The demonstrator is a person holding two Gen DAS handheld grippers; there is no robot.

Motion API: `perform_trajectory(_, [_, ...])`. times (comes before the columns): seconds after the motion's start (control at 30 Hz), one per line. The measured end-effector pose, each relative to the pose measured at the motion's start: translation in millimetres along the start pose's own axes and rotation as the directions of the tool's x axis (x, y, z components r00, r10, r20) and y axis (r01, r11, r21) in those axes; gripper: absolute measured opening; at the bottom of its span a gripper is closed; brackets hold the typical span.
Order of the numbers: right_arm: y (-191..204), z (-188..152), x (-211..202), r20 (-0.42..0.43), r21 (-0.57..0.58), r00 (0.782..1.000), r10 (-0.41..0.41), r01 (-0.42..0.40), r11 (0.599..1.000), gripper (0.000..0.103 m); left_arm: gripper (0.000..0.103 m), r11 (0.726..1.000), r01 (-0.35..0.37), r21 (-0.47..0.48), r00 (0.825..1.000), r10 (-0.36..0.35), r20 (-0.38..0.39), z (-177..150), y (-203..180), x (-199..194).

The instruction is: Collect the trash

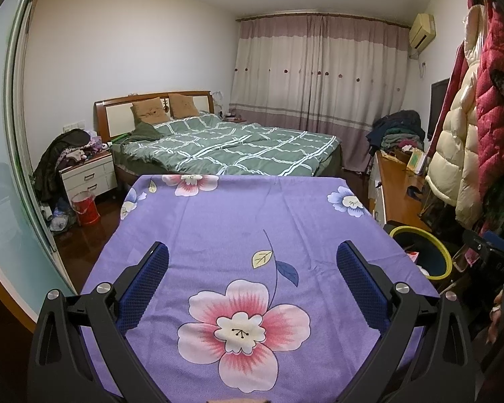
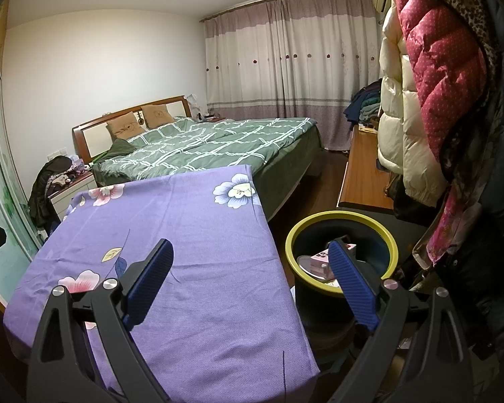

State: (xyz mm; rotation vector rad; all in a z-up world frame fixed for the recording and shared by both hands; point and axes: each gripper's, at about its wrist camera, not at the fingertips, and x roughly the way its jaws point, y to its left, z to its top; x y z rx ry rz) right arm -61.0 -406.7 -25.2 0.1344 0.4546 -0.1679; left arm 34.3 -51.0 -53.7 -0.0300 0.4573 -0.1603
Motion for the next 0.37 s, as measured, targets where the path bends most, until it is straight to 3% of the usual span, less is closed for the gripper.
perform_trajectory(0.2, [6.8,1.3,12.6,-0.014,-0.009,1.000,0.025,-0.025,1.000,0.091,0.098,1.000,-0.017,0.026,1.000,0.017,-0.023,9.9,4.0,23.1])
perform_trajectory(0.37, [27.8,11.6,56.8,-0.057,-0.037,0.996,0.075,-0.077,0.996,0.096,0.098,0.998,-0.051,0.033,0.991,0.055,-0.120,19.3,30.2,102.1])
